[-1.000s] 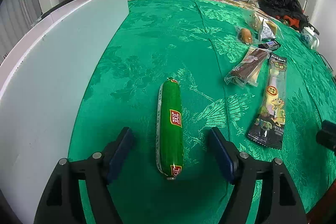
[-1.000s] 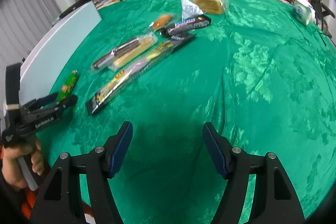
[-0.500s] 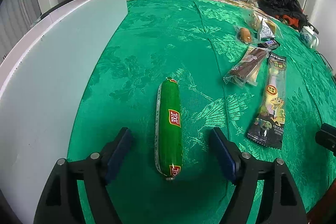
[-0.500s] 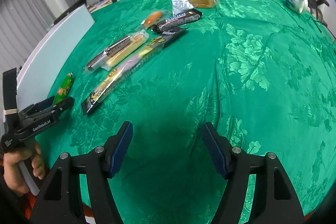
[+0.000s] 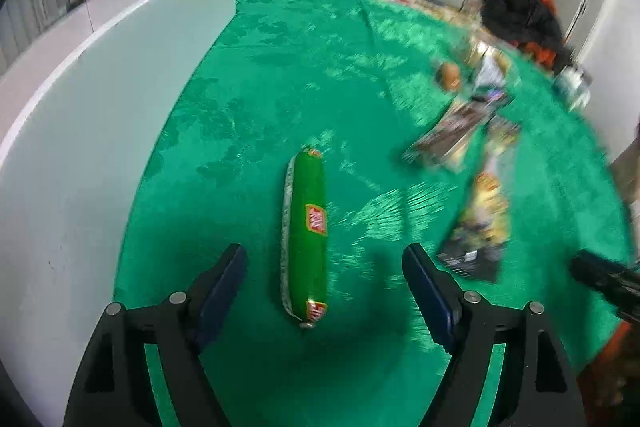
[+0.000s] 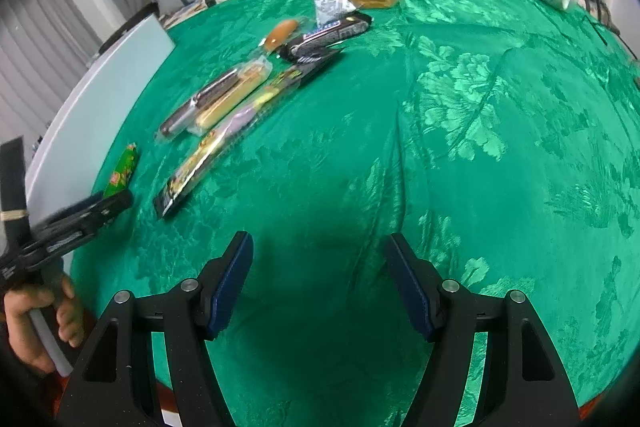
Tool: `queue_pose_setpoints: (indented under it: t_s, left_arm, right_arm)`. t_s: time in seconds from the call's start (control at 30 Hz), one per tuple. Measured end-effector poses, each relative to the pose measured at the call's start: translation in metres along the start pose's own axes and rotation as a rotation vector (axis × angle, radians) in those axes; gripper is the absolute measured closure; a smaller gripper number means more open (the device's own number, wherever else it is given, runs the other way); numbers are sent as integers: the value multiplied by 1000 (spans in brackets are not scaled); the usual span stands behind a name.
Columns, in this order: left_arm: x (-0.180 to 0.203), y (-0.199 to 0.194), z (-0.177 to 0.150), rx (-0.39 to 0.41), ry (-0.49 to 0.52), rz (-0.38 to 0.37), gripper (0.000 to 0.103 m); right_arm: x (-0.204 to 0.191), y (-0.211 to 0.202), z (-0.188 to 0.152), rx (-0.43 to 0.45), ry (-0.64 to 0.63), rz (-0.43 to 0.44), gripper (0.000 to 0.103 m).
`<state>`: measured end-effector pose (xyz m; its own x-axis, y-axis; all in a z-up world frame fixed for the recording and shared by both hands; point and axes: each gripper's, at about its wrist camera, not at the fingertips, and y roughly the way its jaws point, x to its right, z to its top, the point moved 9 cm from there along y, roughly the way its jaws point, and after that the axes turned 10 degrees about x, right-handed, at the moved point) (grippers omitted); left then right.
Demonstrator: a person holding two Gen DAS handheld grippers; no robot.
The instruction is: Organize snacks
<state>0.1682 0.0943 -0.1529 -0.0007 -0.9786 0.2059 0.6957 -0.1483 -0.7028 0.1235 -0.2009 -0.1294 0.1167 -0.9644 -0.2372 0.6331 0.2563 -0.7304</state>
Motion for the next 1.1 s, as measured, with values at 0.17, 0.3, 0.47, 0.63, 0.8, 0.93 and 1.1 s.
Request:
queue_pose_setpoints:
  t_s: [0.17,0.3,0.47,0.63,0.8,0.93,1.1]
  left_arm:
    - [-2,-10,-2,-17,14,-40,24]
    - [-8,2,-4,-44,6,11,24]
    - [-19,23,4,-46,46,177,30]
    - [-18,17,4,-17,82,178,81]
    - [-23,4,-2,-9,-11,76,81]
    - [-23,0,1,-16,-82,9,81]
    - [-13,5,0,-30,-99,-36,81]
  right_arm:
    - [17,4,32,-41,147,-4,31]
    - [7,18,53,-130,261,38,30]
    - [-50,50,63,-191,265,95,31]
    - [-100,95,44,-234,72,-83,32]
    - [-93,91,47,-123,-103,-170,79]
    - [-46,59,44,-163,-8,-85,90]
    - [-3,39,40,-255,-56,-95,54]
